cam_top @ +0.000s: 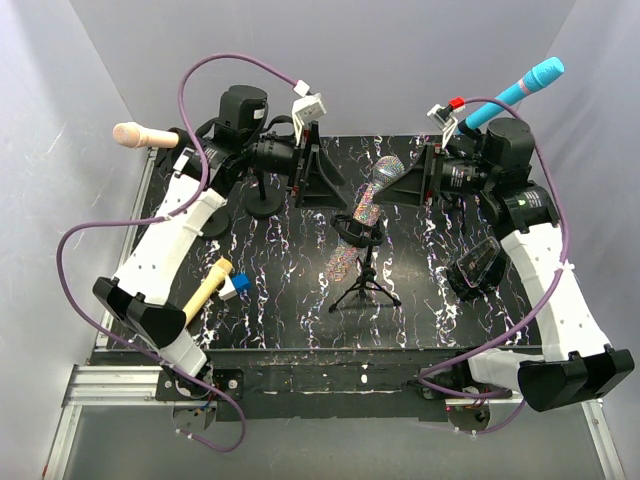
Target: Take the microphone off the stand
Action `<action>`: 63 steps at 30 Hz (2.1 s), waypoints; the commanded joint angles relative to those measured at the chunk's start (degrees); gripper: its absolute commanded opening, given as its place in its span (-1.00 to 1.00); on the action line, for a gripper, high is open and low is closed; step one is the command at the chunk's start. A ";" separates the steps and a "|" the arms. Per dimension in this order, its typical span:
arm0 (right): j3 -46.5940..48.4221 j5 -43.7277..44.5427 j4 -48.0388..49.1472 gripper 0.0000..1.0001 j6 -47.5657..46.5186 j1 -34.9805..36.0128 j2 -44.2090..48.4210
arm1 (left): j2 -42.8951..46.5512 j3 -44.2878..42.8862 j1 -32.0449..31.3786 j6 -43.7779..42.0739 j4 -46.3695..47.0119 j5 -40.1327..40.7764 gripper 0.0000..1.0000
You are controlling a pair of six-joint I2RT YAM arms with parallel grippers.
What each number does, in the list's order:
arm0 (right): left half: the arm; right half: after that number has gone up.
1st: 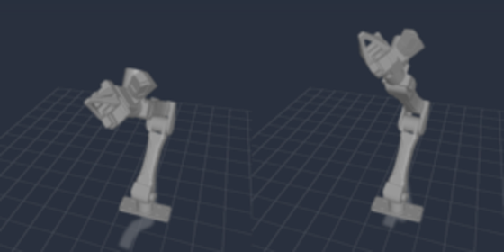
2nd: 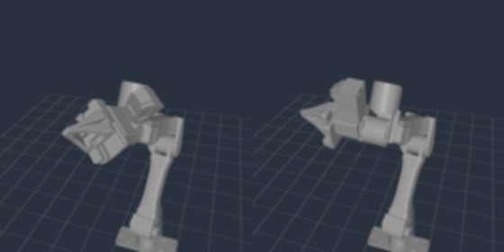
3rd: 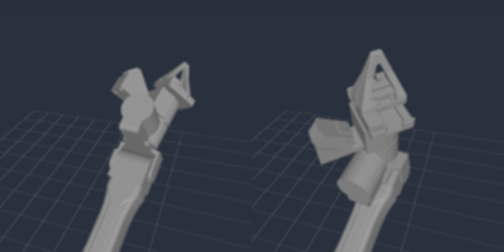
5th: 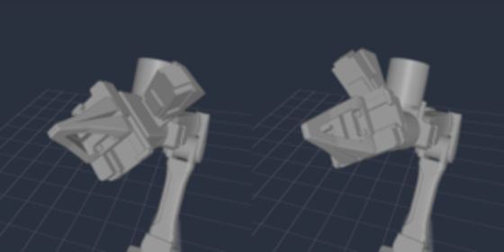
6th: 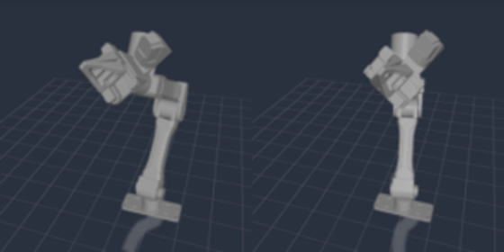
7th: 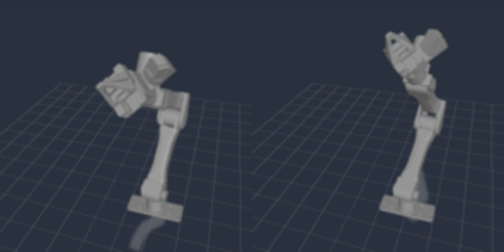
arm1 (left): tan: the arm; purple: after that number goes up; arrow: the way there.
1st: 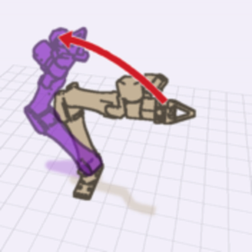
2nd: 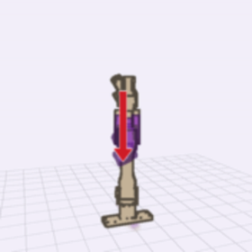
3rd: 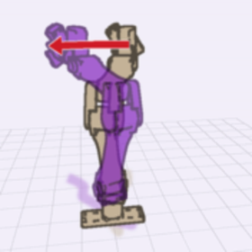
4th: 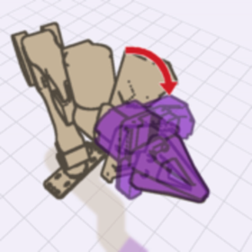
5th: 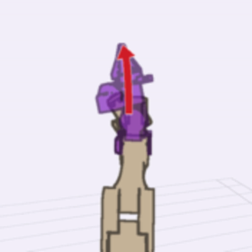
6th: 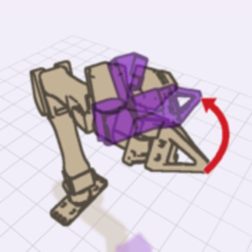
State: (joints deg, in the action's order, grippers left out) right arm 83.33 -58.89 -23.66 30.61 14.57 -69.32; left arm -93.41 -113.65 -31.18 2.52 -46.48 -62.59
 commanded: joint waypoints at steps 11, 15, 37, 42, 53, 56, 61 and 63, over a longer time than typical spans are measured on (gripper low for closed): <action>-4.49 -5.18 18.12 0.66 7.80 0.81 -0.20 | -1.08 -2.72 -1.95 -6.37 -5.37 -1.94 0.82; -3.53 -4.57 18.83 0.49 8.24 0.99 -0.55 | 1.03 -4.65 -2.04 -13.93 -5.37 6.15 0.79; -3.79 0.88 17.25 -0.97 13.95 1.08 -1.34 | 8.95 -2.98 -7.66 -48.40 -19.44 16.00 0.17; -3.88 2.29 15.84 -0.97 13.86 1.08 -0.99 | 7.98 -2.64 -11.18 -50.68 -18.30 16.62 0.00; -2.48 3.96 13.99 -0.97 12.28 0.90 -1.17 | 9.99 4.12 -16.02 -60.79 -14.35 22.59 -1.00; 0.59 5.27 14.43 -0.97 11.84 -0.67 -2.92 | 11.58 6.33 -16.02 -63.60 -12.93 22.77 -1.00; 11.74 4.84 16.36 -0.97 13.16 -5.59 -10.73 | 8.86 2.21 -16.02 -66.94 -19.60 21.02 -1.00; 17.89 4.49 16.89 -0.97 13.07 -6.56 -14.51 | 8.16 0.80 -16.11 -68.09 -21.63 20.67 -1.00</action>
State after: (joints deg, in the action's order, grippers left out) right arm 90.04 -58.70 -11.44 44.71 11.97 -78.06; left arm -84.12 -110.21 -46.89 -62.33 -59.16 -40.58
